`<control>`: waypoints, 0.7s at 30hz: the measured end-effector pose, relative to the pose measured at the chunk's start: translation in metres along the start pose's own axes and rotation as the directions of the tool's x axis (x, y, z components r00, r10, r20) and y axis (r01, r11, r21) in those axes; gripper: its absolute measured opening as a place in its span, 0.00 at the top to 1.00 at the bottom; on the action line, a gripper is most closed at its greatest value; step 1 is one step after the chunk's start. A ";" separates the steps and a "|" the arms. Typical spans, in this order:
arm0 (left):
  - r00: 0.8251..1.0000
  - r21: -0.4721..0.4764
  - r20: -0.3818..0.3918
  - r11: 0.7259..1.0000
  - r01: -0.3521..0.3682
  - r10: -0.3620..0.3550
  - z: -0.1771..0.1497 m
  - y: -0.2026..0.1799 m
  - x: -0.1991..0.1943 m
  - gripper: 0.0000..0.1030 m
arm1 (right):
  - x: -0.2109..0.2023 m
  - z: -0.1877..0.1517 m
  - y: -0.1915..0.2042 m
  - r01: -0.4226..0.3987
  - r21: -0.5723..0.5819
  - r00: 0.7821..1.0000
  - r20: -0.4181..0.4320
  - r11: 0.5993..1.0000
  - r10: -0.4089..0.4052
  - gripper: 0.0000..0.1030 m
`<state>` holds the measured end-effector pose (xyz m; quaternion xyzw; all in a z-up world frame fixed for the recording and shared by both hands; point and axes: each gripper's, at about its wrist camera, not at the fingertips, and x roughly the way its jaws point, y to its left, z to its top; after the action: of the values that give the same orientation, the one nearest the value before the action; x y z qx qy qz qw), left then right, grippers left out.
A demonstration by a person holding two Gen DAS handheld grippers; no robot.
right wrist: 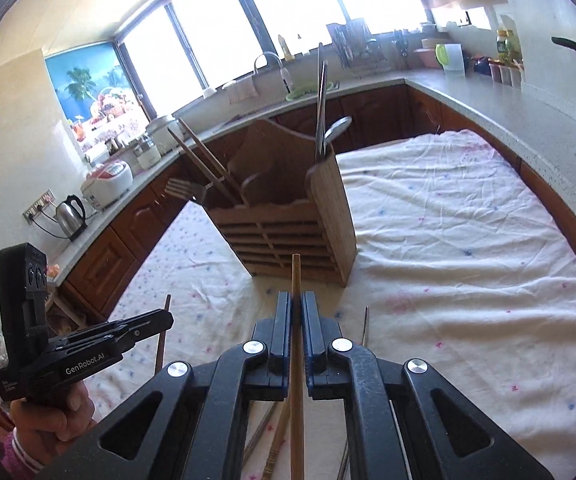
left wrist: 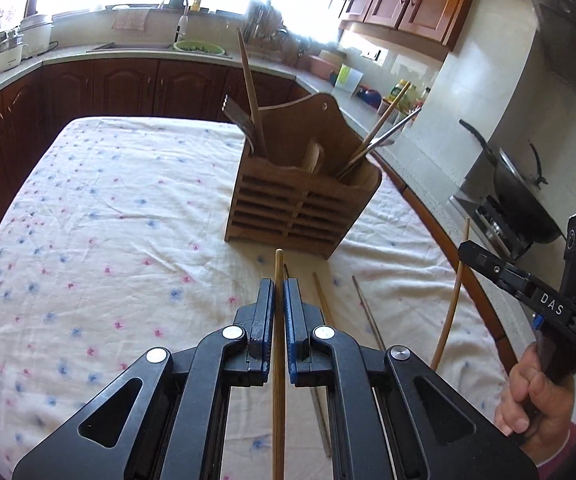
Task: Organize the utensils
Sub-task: 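Lift the chopstick into the holder with the left tool while the right tool does likewise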
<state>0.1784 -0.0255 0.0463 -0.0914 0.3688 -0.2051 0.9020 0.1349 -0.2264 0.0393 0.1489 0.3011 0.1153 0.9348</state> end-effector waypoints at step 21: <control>0.984 -0.011 0.175 1.000 0.024 -0.021 0.028 -0.005 -0.064 0.96 | -0.055 0.038 0.016 -0.022 -0.023 0.980 0.196 0.999 0.026 0.95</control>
<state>0.1556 -0.0018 0.1077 -0.1192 0.2886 -0.2040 0.9278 0.1122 -0.2359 0.1034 0.1537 0.2043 0.1144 0.9600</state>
